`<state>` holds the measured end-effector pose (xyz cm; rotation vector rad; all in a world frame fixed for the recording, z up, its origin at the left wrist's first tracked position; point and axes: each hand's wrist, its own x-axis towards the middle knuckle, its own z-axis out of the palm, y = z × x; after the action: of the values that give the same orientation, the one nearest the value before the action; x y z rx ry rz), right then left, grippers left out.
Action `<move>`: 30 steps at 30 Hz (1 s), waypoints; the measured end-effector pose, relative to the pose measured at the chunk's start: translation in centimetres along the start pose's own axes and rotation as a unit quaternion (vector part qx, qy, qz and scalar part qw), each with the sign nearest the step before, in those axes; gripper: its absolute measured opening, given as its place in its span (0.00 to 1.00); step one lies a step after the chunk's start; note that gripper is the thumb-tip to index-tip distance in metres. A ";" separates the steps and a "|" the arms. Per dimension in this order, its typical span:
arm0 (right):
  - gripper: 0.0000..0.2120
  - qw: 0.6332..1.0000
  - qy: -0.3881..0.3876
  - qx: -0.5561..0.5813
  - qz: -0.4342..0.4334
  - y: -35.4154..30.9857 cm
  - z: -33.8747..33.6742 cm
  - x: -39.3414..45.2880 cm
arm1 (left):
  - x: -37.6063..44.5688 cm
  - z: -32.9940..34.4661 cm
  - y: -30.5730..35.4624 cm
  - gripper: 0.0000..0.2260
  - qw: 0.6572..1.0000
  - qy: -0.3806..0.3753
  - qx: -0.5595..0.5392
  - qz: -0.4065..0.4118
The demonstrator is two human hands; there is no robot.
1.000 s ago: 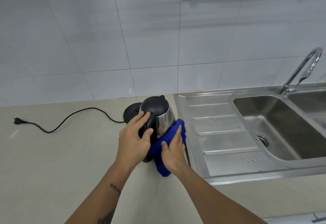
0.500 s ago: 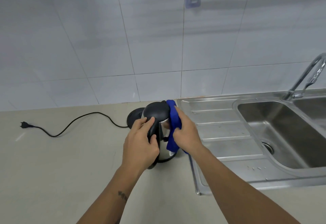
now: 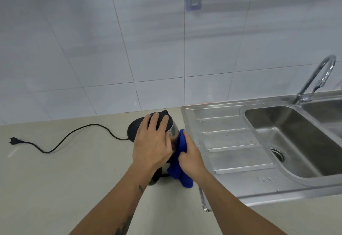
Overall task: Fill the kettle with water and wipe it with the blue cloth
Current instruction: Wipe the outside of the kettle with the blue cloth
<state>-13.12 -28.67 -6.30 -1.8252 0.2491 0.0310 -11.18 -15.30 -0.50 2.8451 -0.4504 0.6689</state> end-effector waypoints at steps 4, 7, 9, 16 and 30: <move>0.37 0.996 0.031 -0.042 -0.078 -2.0 0.4 -0.2 | 0.0 -0.1 -0.8 0.20 0.997 0.057 0.003 0.049; 0.35 0.989 0.051 -0.068 -0.118 -1.8 1.2 -0.7 | -0.4 0.0 -2.1 0.18 0.995 0.072 -0.004 0.067; 0.37 0.992 0.035 -0.070 -0.096 -1.2 1.6 -0.8 | -0.6 0.2 -3.0 0.19 0.996 0.052 -0.013 0.070; 0.36 0.997 -0.055 -0.058 0.016 1.0 0.4 0.6 | -0.2 0.3 -5.8 0.19 0.991 0.030 -0.050 0.122; 0.39 0.999 -0.007 0.031 -0.024 0.1 1.1 0.7 | 2.3 0.7 1.0 0.22 0.976 -0.006 -0.048 -0.212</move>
<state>-12.33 -27.69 -6.76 -1.7674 0.1940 0.0032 -9.23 -17.05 0.04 2.7198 0.1240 0.5277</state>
